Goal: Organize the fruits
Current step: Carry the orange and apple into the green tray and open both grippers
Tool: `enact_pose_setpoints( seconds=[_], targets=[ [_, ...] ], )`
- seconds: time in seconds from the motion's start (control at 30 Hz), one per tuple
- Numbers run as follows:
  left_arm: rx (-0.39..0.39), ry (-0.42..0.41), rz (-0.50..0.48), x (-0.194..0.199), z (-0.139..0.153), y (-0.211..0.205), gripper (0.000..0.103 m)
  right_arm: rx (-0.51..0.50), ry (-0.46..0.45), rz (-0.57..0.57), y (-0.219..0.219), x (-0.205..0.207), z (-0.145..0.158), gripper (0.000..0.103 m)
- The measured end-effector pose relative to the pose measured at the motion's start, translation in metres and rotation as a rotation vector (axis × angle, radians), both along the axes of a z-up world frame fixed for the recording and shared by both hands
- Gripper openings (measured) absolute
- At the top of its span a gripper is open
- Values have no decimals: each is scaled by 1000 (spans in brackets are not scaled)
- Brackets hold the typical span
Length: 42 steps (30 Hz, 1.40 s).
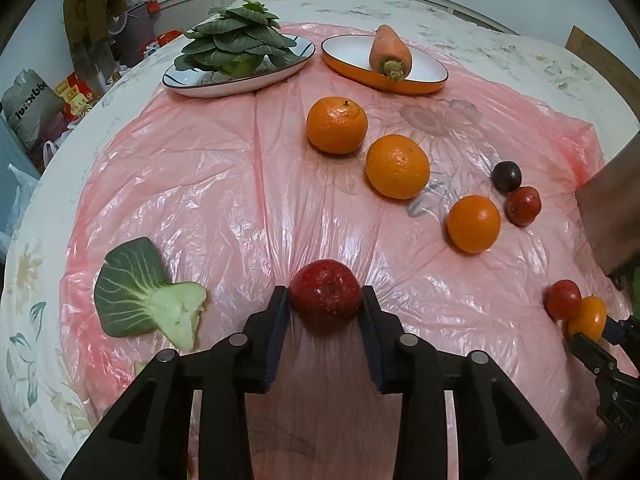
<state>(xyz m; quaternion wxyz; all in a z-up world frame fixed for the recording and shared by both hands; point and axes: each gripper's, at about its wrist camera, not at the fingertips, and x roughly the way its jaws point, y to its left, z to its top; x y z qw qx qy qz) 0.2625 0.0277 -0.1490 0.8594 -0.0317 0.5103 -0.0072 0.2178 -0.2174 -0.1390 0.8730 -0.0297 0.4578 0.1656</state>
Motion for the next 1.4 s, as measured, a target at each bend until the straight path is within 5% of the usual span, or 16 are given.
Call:
enact_pose_setpoints(
  seconds=[0.8,1.4],
  targets=[
    [-65,-66,39,-55,49,25,30,53,-33,-36,-21,-57,37,49],
    [-100,-122,-33,-119,94,-13,30,74,-92,-156,-88,-141,78,49]
  ],
)
